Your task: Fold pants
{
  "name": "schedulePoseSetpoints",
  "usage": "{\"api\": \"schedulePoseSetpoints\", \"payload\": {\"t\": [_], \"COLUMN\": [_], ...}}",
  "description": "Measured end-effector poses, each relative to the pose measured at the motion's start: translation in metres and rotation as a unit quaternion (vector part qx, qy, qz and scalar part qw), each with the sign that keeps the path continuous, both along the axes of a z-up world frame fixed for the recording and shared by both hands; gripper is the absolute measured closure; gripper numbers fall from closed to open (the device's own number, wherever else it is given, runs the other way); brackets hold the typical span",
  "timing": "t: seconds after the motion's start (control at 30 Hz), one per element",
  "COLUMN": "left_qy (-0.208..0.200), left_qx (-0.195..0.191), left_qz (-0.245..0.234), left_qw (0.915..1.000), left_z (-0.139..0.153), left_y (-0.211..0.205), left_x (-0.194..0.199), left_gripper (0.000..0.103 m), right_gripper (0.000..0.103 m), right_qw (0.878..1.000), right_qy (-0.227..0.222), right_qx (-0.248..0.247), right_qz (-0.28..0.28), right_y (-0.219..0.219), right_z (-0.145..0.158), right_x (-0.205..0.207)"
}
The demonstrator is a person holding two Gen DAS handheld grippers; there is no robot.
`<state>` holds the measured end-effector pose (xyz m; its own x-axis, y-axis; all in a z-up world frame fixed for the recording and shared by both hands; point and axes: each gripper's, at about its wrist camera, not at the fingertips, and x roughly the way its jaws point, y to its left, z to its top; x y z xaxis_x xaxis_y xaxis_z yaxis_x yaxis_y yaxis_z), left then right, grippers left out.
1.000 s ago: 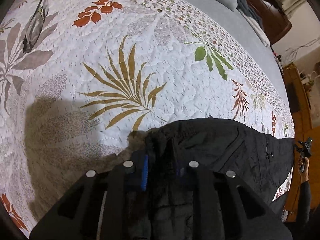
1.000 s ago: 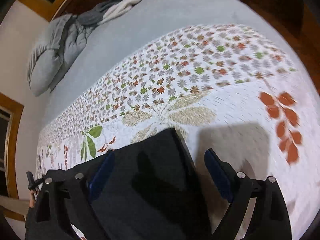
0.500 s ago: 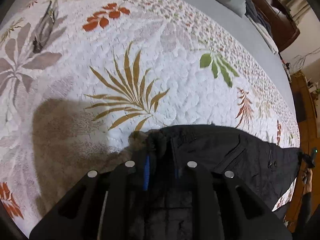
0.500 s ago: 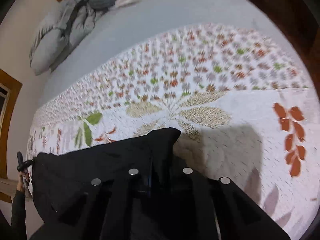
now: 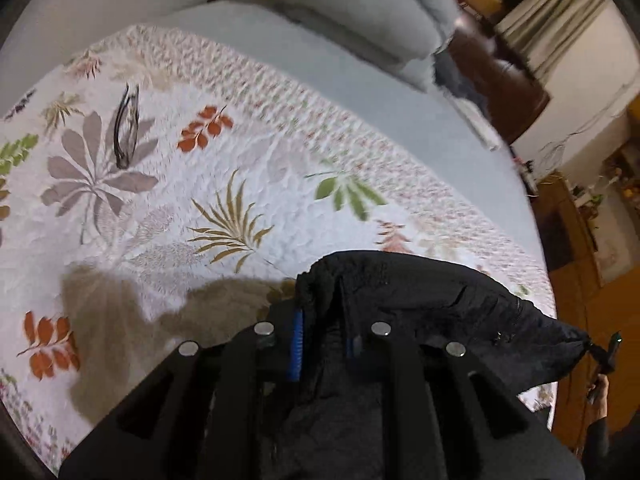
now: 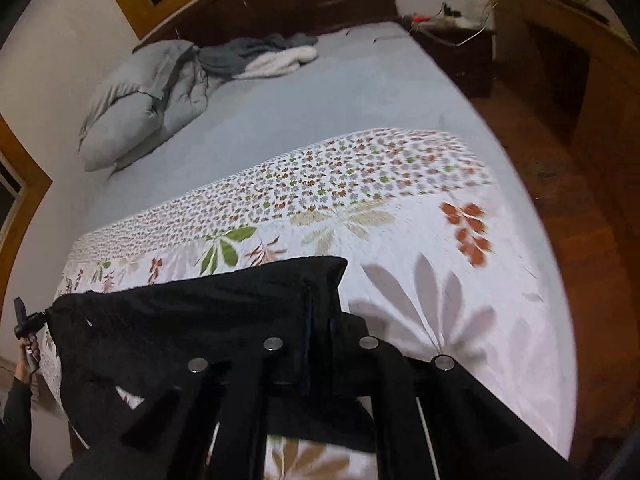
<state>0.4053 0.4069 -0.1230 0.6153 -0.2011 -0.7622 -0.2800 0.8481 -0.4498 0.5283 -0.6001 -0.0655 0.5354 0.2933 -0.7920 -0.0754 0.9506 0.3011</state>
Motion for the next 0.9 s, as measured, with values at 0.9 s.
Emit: {"api": "schedulePoseSetpoints", "payload": {"t": [0.9], "left_qy": [-0.003], "left_qx": [-0.028], "left_qz": [0.001], "left_qw": [0.9996], "left_z": [-0.076], "left_y": [-0.019], "left_x": [-0.246], "left_gripper": [0.077], "right_gripper": [0.066], "right_qw": [0.996], "right_qy": [-0.028], "right_qx": [-0.005], "right_qz": [-0.088], "right_y": [-0.012], "right_z": [-0.082], "right_x": [-0.339]}}
